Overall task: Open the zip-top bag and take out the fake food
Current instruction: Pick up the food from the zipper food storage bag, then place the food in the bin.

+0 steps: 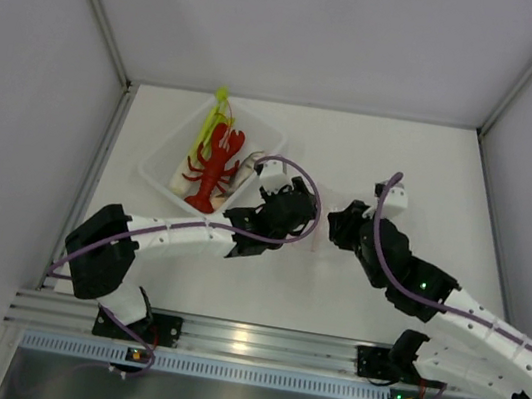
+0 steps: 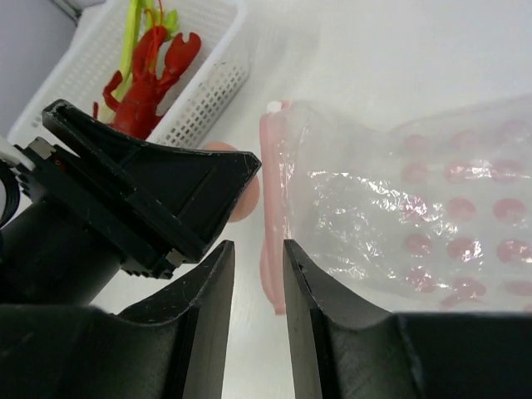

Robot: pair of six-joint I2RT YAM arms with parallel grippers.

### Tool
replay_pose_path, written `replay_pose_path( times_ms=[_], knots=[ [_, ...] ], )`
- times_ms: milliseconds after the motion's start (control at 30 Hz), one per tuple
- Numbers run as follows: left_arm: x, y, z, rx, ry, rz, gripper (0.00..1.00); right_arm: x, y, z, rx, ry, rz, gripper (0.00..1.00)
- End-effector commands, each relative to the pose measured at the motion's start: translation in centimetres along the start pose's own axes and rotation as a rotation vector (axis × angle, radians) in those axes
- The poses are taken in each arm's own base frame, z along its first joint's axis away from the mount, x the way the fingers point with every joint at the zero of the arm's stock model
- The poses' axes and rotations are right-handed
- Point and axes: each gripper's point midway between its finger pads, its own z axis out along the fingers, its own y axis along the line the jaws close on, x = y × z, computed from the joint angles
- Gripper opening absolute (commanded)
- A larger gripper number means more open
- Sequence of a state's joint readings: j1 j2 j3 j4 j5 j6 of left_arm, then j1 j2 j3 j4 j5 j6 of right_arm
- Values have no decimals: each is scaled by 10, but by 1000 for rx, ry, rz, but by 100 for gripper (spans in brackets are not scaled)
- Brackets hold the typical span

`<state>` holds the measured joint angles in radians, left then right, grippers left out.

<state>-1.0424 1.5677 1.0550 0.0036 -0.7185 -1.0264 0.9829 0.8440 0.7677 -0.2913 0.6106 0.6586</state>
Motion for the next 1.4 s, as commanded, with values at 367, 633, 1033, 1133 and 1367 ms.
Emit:
replay_pose_path(
  times_ms=[367, 633, 1033, 1133, 1367],
  knots=[
    [-5, -1, -3, 38, -31, -25, 0, 9, -17, 10, 25, 82, -197, 33],
    [-43, 33, -27, -15, -68, 141, 0, -3, -34, -9, 31, 43, -144, 35],
    [-121, 105, -12, -171, -12, 309, 0, -15, -63, -38, 74, -45, -101, 47],
    [-132, 130, 1, -223, 35, 295, 0, -16, -69, -43, 83, -51, -100, 48],
    [-152, 189, 31, -329, 120, 213, 3, -14, -80, -55, 95, -46, -103, 53]
  ],
)
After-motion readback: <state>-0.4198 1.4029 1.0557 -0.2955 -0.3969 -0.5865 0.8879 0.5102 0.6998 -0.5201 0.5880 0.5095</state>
